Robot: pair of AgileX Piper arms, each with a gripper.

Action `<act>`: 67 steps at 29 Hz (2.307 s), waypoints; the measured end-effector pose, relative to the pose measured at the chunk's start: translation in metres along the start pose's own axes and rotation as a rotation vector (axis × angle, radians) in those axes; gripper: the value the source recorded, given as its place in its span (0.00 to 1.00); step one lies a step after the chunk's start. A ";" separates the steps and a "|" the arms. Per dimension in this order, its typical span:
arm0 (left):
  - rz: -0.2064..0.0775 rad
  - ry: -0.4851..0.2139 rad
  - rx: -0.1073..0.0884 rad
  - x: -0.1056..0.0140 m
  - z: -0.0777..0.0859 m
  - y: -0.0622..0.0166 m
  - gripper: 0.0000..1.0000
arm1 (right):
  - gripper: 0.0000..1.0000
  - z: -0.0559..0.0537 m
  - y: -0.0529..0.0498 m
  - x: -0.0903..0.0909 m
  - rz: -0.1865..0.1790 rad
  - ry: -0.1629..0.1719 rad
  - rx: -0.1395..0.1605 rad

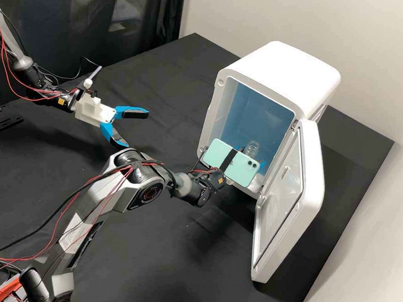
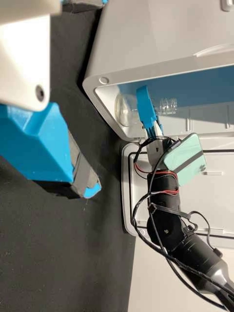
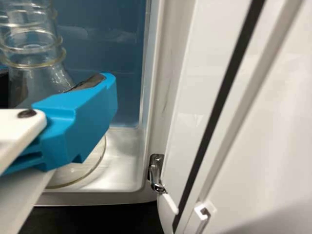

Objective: Take the flask out of the incubator

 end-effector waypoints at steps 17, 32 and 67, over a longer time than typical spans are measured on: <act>-0.003 0.010 -0.003 -0.003 -0.004 -0.0010 1.00 | 0.00 0.003 0.001 -0.003 0.010 0.003 0.003; -0.001 0.004 0.003 -0.006 -0.004 -0.0006 1.00 | 0.00 0.003 0.041 -0.056 0.121 0.034 0.034; 0.039 -0.003 -0.028 -0.030 -0.008 0.0040 1.00 | 0.00 -0.001 0.029 -0.164 0.182 0.180 0.035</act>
